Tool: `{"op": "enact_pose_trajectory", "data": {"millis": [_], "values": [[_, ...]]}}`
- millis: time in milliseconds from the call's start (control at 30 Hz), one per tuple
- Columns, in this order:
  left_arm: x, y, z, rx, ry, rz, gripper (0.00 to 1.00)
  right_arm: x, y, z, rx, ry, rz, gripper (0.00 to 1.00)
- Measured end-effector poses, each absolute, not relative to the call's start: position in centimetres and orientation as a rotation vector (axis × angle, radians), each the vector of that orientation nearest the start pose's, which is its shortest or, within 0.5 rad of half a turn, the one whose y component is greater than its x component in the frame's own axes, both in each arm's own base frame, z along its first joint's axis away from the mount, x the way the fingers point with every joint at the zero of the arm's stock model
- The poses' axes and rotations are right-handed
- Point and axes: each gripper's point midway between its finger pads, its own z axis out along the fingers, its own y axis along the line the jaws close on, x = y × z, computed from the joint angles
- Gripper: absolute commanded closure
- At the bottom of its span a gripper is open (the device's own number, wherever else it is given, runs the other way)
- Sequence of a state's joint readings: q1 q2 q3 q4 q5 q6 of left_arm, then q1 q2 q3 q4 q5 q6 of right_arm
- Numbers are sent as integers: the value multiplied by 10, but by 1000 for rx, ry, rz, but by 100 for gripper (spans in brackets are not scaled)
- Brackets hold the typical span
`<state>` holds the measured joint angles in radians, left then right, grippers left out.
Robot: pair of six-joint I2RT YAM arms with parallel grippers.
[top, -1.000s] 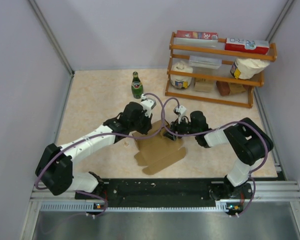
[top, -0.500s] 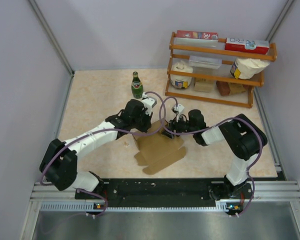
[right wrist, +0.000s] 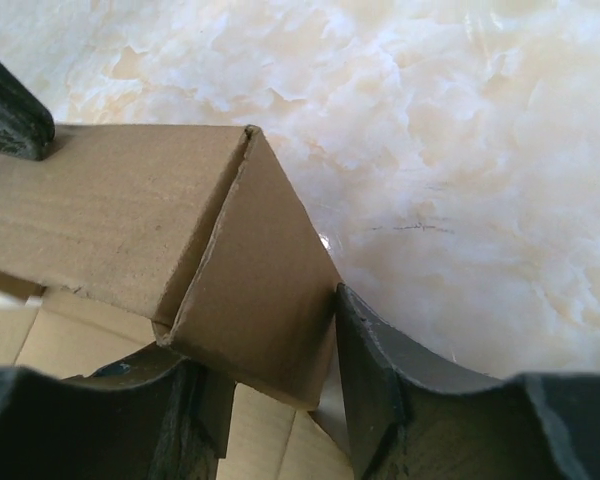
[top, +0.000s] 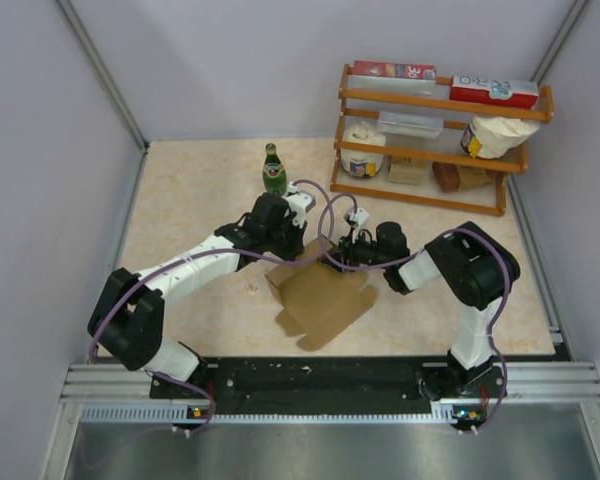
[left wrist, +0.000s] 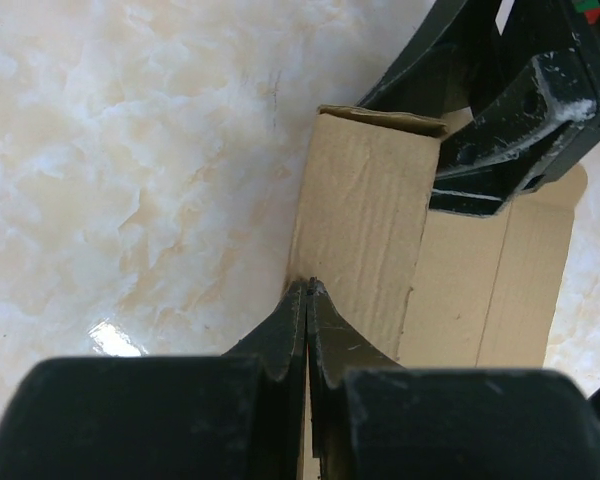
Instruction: Fold the paper box
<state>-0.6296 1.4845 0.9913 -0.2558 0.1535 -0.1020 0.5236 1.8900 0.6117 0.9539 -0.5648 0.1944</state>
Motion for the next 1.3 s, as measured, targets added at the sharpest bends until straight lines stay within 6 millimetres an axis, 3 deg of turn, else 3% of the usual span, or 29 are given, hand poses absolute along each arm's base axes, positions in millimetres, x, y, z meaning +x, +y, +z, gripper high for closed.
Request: {"op": "enact_pose_trajectory", "data": {"millis": [800,1300], "values": [[295,-269,119,722,2249,-646,100,334,309,49,-612,1780,913,87],[292,-277,123,719,2232,-722,100,334,312,48,-617,1772,866,92]]}}
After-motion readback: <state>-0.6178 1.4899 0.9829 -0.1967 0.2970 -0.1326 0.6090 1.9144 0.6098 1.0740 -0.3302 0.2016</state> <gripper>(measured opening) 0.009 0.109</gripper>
